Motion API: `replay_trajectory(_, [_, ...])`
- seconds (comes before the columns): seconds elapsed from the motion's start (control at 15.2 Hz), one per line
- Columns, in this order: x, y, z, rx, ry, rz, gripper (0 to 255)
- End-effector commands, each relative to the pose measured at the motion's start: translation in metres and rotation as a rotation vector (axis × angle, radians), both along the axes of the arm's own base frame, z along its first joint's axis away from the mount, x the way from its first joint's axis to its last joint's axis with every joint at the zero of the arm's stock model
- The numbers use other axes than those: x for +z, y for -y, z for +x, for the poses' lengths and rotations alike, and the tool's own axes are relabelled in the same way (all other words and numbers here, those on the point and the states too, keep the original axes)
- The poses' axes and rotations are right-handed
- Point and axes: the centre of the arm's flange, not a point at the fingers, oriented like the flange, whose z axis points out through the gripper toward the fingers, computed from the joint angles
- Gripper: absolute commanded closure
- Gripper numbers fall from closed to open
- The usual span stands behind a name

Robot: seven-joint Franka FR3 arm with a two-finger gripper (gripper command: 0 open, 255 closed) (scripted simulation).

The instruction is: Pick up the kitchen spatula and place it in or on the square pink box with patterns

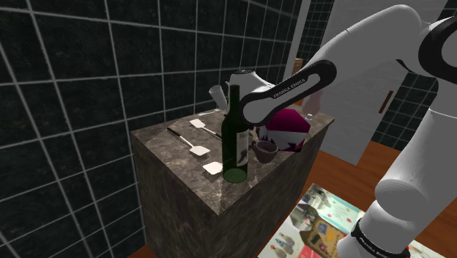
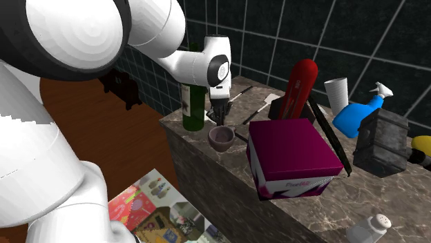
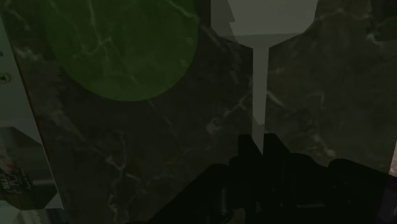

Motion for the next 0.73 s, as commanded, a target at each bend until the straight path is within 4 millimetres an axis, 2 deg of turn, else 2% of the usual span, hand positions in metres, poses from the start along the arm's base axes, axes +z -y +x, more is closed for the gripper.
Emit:
replay_trajectory(0.0, [-0.001, 0.000, 0.000, 0.000, -0.001, 0.000, 255])
replay_trajectory(0.33, [0.000, 0.000, 0.000, 0.000, -0.001, 0.000, 255])
replay_trajectory(0.66, [0.026, 0.000, 0.000, 0.000, -0.001, 0.000, 255])
